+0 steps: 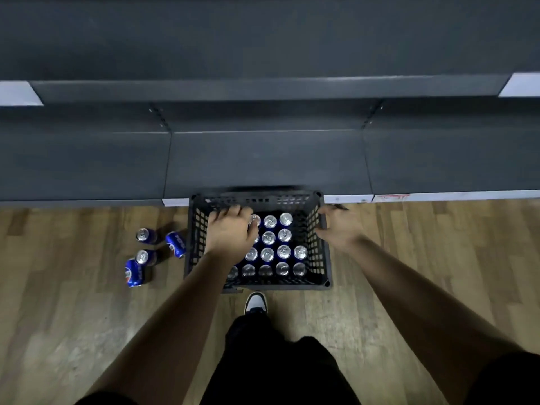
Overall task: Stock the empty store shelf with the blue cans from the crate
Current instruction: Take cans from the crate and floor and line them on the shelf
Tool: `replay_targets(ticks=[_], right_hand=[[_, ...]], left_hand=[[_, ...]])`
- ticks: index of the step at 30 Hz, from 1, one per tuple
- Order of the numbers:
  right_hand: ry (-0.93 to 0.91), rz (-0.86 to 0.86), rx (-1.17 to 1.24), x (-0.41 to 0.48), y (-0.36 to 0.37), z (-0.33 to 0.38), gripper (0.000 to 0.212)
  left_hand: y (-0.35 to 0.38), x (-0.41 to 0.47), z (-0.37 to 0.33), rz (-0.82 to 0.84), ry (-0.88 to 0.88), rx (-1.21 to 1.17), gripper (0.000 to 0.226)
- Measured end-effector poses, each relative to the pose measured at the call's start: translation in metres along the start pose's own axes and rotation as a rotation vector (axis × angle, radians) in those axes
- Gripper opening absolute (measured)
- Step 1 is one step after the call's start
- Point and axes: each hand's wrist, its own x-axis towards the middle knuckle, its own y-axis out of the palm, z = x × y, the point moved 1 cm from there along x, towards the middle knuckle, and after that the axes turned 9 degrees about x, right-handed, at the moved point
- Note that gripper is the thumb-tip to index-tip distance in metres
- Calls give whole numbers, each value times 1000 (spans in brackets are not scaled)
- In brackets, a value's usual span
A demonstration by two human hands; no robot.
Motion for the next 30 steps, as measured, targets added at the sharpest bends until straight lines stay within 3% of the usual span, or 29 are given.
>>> replay_targets(ticks=[6,13,22,24,28,30], right_hand=[[69,91,76,74,100,-78,55],[120,180,108,143,203,-147,59],[171,234,-22,194,260,-180,45],[191,258,-70,202,267,-180,46],[218,296,-120,210,281,-185,49],[220,295,-128,212,288,-190,59]], left_hand=[[135,33,-1,8,32,10,32],[265,57,-1,27,45,31,31],[338,72,9,-13,31,-13,28],[346,73,11,-23,28,-23,29],[354,74,14,-24,9,-46,51],[358,75,16,-9,-10,-55,49]])
